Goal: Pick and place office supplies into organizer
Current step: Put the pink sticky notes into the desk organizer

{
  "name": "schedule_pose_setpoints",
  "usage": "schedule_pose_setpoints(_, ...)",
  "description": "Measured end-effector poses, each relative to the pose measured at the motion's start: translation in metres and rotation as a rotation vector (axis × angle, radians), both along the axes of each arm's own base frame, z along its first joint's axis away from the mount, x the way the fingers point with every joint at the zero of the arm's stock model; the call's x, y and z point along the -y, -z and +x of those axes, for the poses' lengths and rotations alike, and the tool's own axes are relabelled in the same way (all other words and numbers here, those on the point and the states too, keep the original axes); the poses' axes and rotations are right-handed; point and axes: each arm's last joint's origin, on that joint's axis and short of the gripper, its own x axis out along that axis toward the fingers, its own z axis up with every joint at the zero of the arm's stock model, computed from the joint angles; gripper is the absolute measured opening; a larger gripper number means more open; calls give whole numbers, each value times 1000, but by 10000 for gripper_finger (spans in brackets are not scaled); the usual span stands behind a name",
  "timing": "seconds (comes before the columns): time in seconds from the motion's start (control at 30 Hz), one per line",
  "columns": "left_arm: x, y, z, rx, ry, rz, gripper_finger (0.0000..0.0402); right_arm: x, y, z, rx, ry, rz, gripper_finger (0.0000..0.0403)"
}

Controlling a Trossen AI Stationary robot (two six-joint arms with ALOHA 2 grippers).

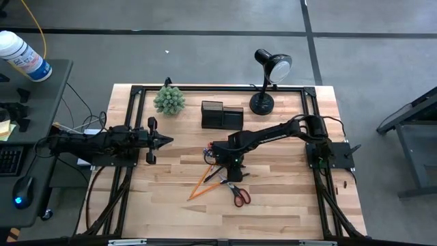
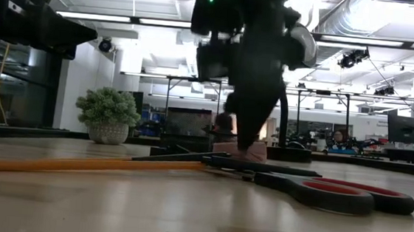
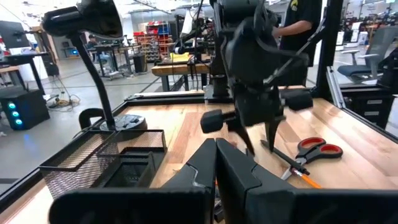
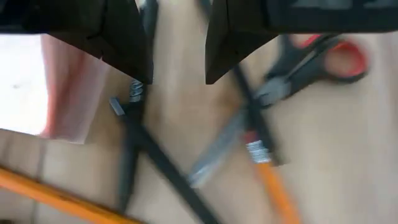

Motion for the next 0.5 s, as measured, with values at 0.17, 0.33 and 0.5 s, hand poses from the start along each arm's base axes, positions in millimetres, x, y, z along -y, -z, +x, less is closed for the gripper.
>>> schedule_pose_setpoints(0.17, 0, 0, 0, -3, 9, 0, 1, -1, -26, 6, 58, -38, -91, 140)
schedule_pose_setpoints(0.33, 0, 0, 0, -3, 10, 0, 1, 7, -28, 8, 76, -22, -257, 140)
schedule_pose_setpoints(0.5, 0, 0, 0, -3, 12, -1, 1, 12, -4, -5, -38, -19, -250, 140)
